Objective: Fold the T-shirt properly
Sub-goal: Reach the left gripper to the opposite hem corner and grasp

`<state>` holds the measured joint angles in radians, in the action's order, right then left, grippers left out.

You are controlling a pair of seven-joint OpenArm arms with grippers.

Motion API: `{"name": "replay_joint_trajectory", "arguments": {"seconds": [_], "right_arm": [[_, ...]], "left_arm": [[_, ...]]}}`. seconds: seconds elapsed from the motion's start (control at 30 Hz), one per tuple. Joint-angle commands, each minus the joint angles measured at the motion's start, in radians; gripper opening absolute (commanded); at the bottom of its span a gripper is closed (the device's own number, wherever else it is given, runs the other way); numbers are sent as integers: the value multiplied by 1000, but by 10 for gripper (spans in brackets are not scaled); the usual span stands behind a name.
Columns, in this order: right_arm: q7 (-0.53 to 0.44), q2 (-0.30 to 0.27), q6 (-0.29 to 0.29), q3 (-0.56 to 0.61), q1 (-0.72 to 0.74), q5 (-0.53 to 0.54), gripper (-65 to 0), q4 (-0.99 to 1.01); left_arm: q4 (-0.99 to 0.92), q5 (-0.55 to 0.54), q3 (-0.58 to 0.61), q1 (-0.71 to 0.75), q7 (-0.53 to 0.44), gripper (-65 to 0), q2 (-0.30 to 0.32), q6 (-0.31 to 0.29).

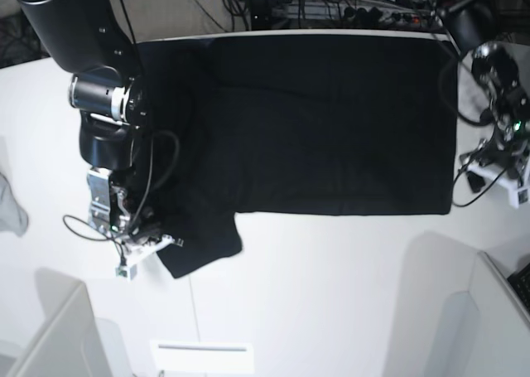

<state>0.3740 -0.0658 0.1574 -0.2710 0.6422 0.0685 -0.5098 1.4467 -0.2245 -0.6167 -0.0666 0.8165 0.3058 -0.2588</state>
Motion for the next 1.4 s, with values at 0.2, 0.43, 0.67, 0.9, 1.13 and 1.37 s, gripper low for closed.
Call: {"name": "replay_joint_trajectory", "arguments": {"seconds": [0.2, 0.43, 0.67, 0.9, 1.13, 1.37], "right_arm": [[23, -9, -2, 0, 21, -11, -650, -5], [23, -9, -2, 0, 21, -11, -650, -5], [23, -9, -2, 0, 20, -11, -650, -6], [23, -9, -2, 0, 15, -11, -650, -6], [23, -9, -2, 0, 14, -11, -650, -6], [112, -1, -2, -1, -32, -11, -650, -217]], "left_arm": [[-240, 27, 123, -204, -23, -133, 20, 2], [-492, 29, 154, -341, -107, -133, 19, 2], [-676, 24, 154, -399, -150, -133, 17, 2], [-679, 29, 156, -358, -191, -169, -6, 2], [-676, 24, 156, -335, -191, -612, -3, 2], [-625, 20, 156, -321, -188, -650, -1, 2]]}}
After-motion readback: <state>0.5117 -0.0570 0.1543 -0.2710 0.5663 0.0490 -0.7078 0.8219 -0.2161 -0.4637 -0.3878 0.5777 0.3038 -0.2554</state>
